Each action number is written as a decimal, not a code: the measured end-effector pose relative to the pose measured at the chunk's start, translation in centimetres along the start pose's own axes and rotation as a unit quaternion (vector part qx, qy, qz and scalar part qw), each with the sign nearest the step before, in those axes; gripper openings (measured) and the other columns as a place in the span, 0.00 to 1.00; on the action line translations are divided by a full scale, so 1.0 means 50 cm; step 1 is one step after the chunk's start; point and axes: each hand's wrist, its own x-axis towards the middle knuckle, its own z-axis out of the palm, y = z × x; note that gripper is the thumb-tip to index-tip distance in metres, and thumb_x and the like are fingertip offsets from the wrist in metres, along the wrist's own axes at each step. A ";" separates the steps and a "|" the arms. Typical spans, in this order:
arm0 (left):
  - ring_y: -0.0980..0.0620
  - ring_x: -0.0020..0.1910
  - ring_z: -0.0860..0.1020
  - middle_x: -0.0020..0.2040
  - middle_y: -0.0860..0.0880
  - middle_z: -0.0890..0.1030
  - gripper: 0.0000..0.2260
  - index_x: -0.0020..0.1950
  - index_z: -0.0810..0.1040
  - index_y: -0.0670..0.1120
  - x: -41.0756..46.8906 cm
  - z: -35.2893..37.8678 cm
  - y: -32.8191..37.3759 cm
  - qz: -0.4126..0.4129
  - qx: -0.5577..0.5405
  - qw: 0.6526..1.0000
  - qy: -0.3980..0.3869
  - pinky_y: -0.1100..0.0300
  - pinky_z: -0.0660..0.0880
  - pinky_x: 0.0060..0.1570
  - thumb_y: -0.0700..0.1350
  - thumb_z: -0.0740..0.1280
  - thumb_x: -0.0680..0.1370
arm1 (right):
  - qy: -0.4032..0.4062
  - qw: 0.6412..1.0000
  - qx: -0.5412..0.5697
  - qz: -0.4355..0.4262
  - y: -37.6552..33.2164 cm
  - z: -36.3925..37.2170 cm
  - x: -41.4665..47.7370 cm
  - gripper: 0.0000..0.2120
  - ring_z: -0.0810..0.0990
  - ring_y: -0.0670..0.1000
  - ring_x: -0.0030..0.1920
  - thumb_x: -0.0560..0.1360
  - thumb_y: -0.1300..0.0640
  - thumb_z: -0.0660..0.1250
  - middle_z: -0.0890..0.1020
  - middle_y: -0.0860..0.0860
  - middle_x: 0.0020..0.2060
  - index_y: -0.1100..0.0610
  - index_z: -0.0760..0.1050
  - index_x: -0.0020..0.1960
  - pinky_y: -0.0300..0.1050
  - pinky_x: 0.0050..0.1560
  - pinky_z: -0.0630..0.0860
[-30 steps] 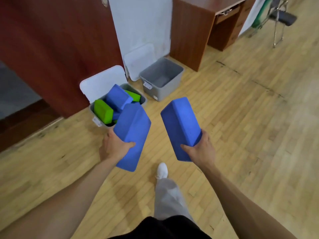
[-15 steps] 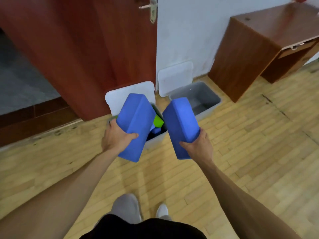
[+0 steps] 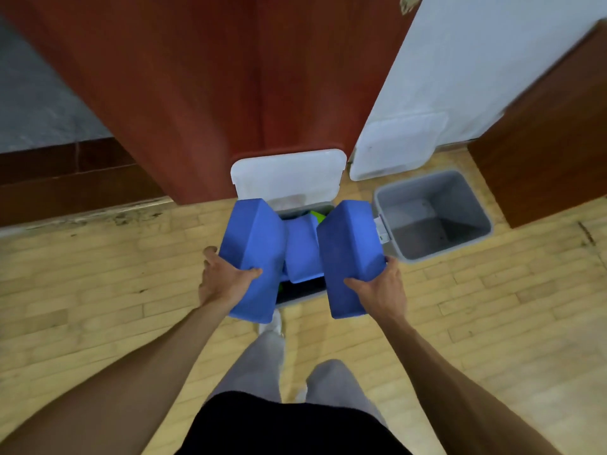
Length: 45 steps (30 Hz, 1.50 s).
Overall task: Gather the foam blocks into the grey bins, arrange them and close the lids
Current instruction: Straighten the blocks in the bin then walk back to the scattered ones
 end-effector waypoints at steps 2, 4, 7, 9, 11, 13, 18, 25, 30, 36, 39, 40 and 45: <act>0.41 0.59 0.75 0.63 0.45 0.73 0.43 0.69 0.57 0.46 0.050 0.010 0.017 -0.019 -0.003 1.000 -0.001 0.43 0.74 0.56 0.56 0.77 0.63 | -0.007 1.000 -0.005 0.000 -0.025 0.015 0.055 0.42 0.74 0.57 0.60 0.64 0.48 0.76 0.70 0.54 0.63 0.57 0.61 0.70 0.49 0.48 0.71; 0.41 0.58 0.75 0.63 0.45 0.72 0.40 0.67 0.59 0.45 0.090 0.028 0.025 -0.045 -0.023 0.999 -0.011 0.45 0.74 0.55 0.55 0.77 0.64 | -0.021 1.000 0.001 0.004 -0.037 0.030 0.101 0.40 0.73 0.57 0.59 0.64 0.49 0.77 0.68 0.54 0.61 0.59 0.63 0.69 0.49 0.50 0.71; 0.41 0.57 0.74 0.64 0.43 0.70 0.34 0.64 0.61 0.43 0.160 0.080 0.026 -0.091 -0.076 0.993 -0.031 0.49 0.72 0.53 0.53 0.77 0.68 | -0.049 0.998 0.024 0.027 -0.037 0.073 0.190 0.37 0.72 0.58 0.57 0.64 0.49 0.78 0.67 0.54 0.55 0.60 0.68 0.67 0.44 0.55 0.69; 0.42 0.56 0.73 0.65 0.42 0.67 0.33 0.66 0.62 0.42 0.220 0.129 0.007 -0.114 -0.097 0.988 -0.033 0.51 0.71 0.53 0.53 0.76 0.69 | -0.081 0.996 0.022 0.034 -0.023 0.122 0.260 0.34 0.73 0.57 0.55 0.65 0.48 0.78 0.70 0.55 0.55 0.59 0.71 0.65 0.43 0.53 0.69; 0.43 0.54 0.72 0.66 0.43 0.65 0.33 0.67 0.64 0.41 0.284 0.181 -0.019 -0.126 -0.099 0.987 -0.028 0.52 0.70 0.54 0.54 0.74 0.71 | -0.099 0.994 0.027 0.031 -0.002 0.183 0.330 0.35 0.75 0.56 0.53 0.63 0.41 0.76 0.75 0.57 0.55 0.59 0.73 0.63 0.46 0.53 0.72; 0.45 0.52 0.72 0.64 0.44 0.65 0.31 0.67 0.67 0.42 0.350 0.229 -0.059 -0.147 -0.110 0.983 -0.025 0.54 0.71 0.53 0.55 0.73 0.72 | -0.101 0.994 0.041 0.029 0.025 0.247 0.389 0.35 0.78 0.54 0.50 0.63 0.39 0.74 0.79 0.54 0.51 0.59 0.75 0.62 0.46 0.49 0.74; 0.46 0.54 0.80 0.58 0.46 0.80 0.24 0.63 0.77 0.44 0.462 0.332 -0.185 -0.180 -0.193 0.962 -0.073 0.51 0.77 0.54 0.55 0.73 0.72 | -0.113 0.992 0.042 0.020 0.100 0.377 0.481 0.26 0.78 0.51 0.54 0.73 0.46 0.70 0.80 0.51 0.57 0.55 0.71 0.68 0.45 0.52 0.74; 0.45 0.54 0.78 0.57 0.45 0.78 0.20 0.63 0.74 0.41 0.514 0.433 -0.230 -0.139 -0.116 0.983 -0.024 0.57 0.72 0.48 0.53 0.66 0.78 | -0.124 0.992 0.012 -0.013 0.175 0.441 0.514 0.22 0.75 0.45 0.54 0.78 0.46 0.63 0.78 0.44 0.56 0.48 0.68 0.72 0.38 0.50 0.68; 0.42 0.55 0.74 0.65 0.42 0.64 0.28 0.71 0.65 0.42 0.495 0.401 -0.207 -0.149 -0.035 0.988 -0.027 0.53 0.75 0.55 0.50 0.70 0.75 | -0.139 0.988 -0.071 -0.020 0.168 0.438 0.508 0.32 0.72 0.57 0.63 0.75 0.41 0.65 0.72 0.56 0.64 0.56 0.64 0.73 0.53 0.64 0.71; 0.43 0.60 0.73 0.65 0.42 0.69 0.21 0.69 0.69 0.42 0.414 0.319 -0.123 -0.109 0.006 0.990 -0.094 0.57 0.70 0.54 0.42 0.66 0.77 | -0.105 0.988 -0.113 0.000 0.096 0.379 0.437 0.25 0.67 0.61 0.65 0.74 0.58 0.66 0.70 0.60 0.63 0.62 0.67 0.68 0.55 0.66 0.67; 0.47 0.46 0.79 0.56 0.42 0.79 0.10 0.58 0.75 0.44 0.359 0.249 -0.078 -0.158 -0.080 0.968 -0.176 0.57 0.73 0.46 0.41 0.63 0.78 | -0.221 0.965 -0.140 0.029 0.040 0.333 0.396 0.14 0.75 0.58 0.58 0.76 0.59 0.63 0.77 0.57 0.57 0.60 0.75 0.61 0.45 0.55 0.71; 0.49 0.41 0.79 0.52 0.42 0.79 0.07 0.56 0.75 0.44 0.337 0.223 -0.066 -0.173 -0.107 0.959 -0.195 0.59 0.73 0.43 0.40 0.63 0.79 | -0.284 0.947 -0.144 0.046 0.018 0.314 0.377 0.09 0.78 0.56 0.52 0.77 0.59 0.63 0.79 0.56 0.52 0.59 0.76 0.55 0.44 0.50 0.72; 0.50 0.37 0.77 0.46 0.41 0.80 0.08 0.56 0.76 0.40 0.200 0.094 -0.023 -0.162 -0.137 0.964 -0.160 0.67 0.74 0.33 0.39 0.61 0.80 | -0.414 0.898 -0.147 0.022 -0.066 0.234 0.288 0.05 0.77 0.49 0.32 0.73 0.59 0.63 0.75 0.52 0.34 0.56 0.72 0.38 0.41 0.37 0.69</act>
